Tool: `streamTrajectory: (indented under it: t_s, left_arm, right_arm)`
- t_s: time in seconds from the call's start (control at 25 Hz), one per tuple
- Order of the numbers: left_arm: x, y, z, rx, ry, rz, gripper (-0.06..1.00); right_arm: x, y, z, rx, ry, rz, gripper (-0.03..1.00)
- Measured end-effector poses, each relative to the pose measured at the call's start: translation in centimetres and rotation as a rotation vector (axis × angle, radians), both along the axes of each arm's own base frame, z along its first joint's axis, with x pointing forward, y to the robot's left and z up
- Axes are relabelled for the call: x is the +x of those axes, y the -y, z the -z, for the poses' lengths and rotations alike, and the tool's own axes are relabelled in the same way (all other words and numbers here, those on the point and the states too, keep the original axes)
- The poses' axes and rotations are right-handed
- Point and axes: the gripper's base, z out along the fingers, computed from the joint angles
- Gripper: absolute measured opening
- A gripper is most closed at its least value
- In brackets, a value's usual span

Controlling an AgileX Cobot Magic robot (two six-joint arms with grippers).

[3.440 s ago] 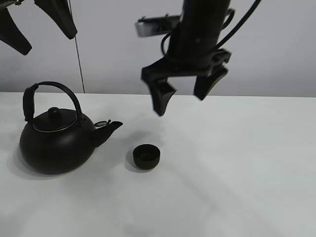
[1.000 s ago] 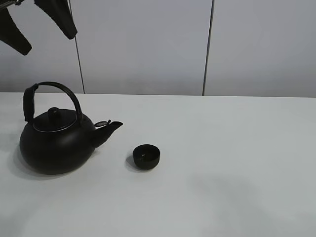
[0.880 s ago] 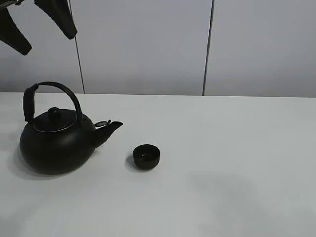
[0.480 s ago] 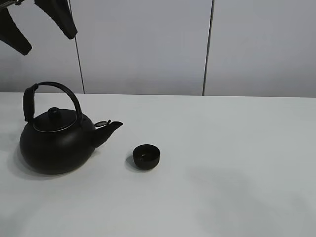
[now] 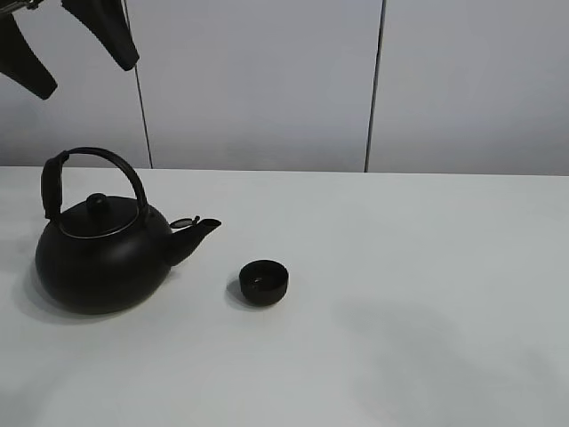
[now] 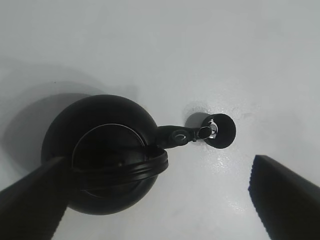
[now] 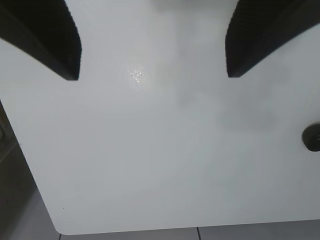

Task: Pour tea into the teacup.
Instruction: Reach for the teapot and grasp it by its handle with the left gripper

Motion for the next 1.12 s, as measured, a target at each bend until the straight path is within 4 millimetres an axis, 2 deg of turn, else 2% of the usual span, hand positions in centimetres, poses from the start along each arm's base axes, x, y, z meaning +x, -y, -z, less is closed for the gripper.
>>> streamTrajectory:
  t_s: [0.32,0.64,0.72,0.8,0.92,1.0,1.04,1.12]
  left_arm:
    - [0.0,0.0,0.0,0.001,-0.005,0.002,0.70]
    - [-1.0,-0.3,-0.1,0.020,-0.071,0.065,0.70]
    - [-1.6,-0.5,-1.3,0.029,-0.013,0.098,0.70]
    - [-2.6,-0.8,-3.7,0.036,0.103,0.123,0.70]
    - [-5.4,-1.4,-8.8,0.043,0.332,0.132,0.70]
    - [-7.4,-1.9,-10.8,0.053,0.436,0.121,0.70]
    - [-8.6,-2.1,-11.2,0.056,0.465,0.117,0.70]
    - [-10.2,-2.5,-10.1,0.064,0.479,0.101,0.70]
  right_arm:
    - [0.0,0.0,0.0,0.001,0.001,0.000,0.54]
    - [0.0,0.0,0.0,0.001,0.001,0.000,0.54]
    - [0.0,0.0,0.0,0.001,0.001,0.000,0.54]
    - [0.0,0.0,0.0,0.001,0.001,0.000,0.54]
    - [0.0,0.0,0.0,0.001,0.001,0.000,0.54]
    - [0.0,0.0,0.0,0.001,0.001,0.000,0.54]
    - [0.0,0.0,0.0,0.001,0.001,0.000,0.54]
    - [0.0,0.0,0.0,0.001,0.001,0.000,0.54]
